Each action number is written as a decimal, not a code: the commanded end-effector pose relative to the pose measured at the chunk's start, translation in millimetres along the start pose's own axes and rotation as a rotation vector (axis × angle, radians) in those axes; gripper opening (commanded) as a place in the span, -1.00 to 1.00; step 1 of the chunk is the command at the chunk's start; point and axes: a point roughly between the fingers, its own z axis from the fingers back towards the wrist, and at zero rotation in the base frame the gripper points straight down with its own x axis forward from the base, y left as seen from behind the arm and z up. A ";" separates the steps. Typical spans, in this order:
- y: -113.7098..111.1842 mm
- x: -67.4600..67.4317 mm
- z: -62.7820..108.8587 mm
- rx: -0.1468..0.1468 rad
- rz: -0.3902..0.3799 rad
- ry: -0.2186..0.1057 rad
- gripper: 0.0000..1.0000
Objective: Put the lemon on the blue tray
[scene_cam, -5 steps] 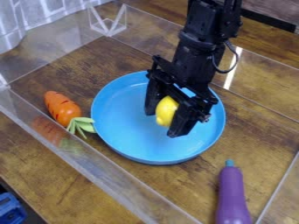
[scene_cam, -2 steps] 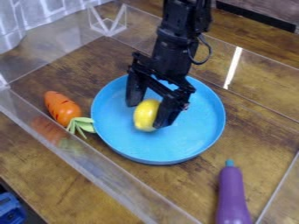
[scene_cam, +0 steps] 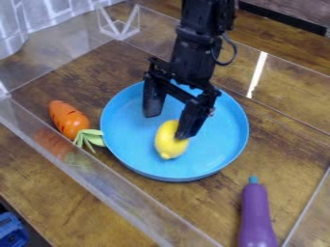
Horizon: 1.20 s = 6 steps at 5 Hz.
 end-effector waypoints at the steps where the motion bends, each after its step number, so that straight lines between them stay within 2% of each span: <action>1: 5.9 -4.6 36.6 -0.010 0.021 -0.104 1.00; 2: 4.8 -9.5 42.5 -0.021 0.027 -0.113 1.00; 3: -1.8 -10.2 32.4 -0.034 0.022 -0.116 1.00; 4: -4.2 -9.2 21.2 -0.030 -0.003 -0.117 1.00; 6: 15.6 0.4 9.2 -0.060 0.070 -0.136 1.00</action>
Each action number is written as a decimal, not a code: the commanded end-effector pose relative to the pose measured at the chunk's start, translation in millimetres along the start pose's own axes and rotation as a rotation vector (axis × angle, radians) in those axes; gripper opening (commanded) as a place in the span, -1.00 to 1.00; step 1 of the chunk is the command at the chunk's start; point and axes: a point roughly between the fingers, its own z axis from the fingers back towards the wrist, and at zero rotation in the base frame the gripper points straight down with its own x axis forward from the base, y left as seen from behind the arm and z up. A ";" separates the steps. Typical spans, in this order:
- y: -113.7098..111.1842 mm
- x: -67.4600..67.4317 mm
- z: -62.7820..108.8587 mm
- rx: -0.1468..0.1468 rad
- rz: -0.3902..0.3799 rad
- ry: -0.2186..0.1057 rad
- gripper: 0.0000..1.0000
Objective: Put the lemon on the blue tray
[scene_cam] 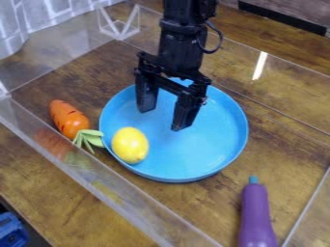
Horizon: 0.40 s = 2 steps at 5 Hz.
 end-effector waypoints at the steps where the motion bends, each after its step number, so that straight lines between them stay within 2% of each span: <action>1: 12.3 -0.5 13.3 -0.008 0.042 -0.044 1.00; 2: 18.7 -6.5 0.6 0.015 -0.064 -0.042 1.00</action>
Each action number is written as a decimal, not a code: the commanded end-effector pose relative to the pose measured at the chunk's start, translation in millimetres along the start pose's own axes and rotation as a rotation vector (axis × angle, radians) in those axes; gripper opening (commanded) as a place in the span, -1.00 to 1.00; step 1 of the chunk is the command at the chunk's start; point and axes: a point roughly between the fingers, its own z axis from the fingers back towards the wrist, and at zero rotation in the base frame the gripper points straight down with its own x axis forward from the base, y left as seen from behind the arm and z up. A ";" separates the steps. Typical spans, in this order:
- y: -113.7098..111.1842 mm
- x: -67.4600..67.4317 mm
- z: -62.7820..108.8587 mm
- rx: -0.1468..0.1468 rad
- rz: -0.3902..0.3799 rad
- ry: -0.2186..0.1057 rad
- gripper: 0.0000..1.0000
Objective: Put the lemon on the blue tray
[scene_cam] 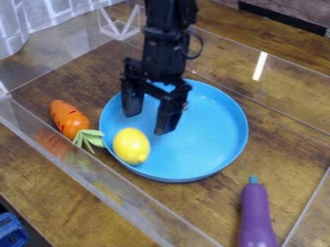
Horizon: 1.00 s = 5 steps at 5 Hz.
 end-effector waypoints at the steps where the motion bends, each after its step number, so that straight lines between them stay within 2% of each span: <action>1: 12.9 -7.6 -0.2 0.053 -0.125 -0.063 1.00; 2: 13.7 -7.1 -7.4 0.096 -0.225 -0.064 1.00; 3: 14.7 -7.2 -7.6 0.102 -0.250 -0.074 -1.00; 5: 20.0 -26.5 -10.6 0.110 -0.249 -0.119 -1.00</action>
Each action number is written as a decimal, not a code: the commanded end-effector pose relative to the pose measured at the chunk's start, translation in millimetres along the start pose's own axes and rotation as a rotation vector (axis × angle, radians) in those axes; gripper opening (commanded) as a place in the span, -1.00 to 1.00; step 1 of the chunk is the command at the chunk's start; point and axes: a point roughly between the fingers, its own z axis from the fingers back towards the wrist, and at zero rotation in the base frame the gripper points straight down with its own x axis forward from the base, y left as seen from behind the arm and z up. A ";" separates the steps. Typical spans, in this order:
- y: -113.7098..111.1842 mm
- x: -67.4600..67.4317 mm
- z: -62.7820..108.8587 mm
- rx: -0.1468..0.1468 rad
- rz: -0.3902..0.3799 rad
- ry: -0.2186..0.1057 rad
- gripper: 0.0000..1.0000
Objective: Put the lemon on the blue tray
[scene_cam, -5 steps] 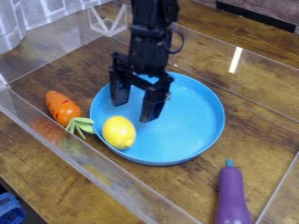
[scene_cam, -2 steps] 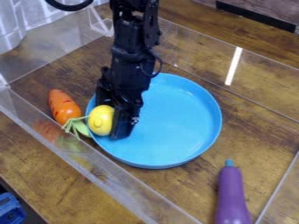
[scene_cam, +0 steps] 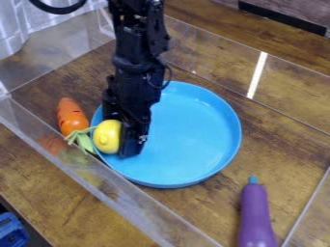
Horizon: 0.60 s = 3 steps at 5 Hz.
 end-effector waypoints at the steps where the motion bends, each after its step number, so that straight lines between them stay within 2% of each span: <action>1: 3.9 9.3 8.7 0.040 -0.040 -0.064 1.00; 3: -7.5 27.5 1.0 0.072 -0.150 -0.107 1.00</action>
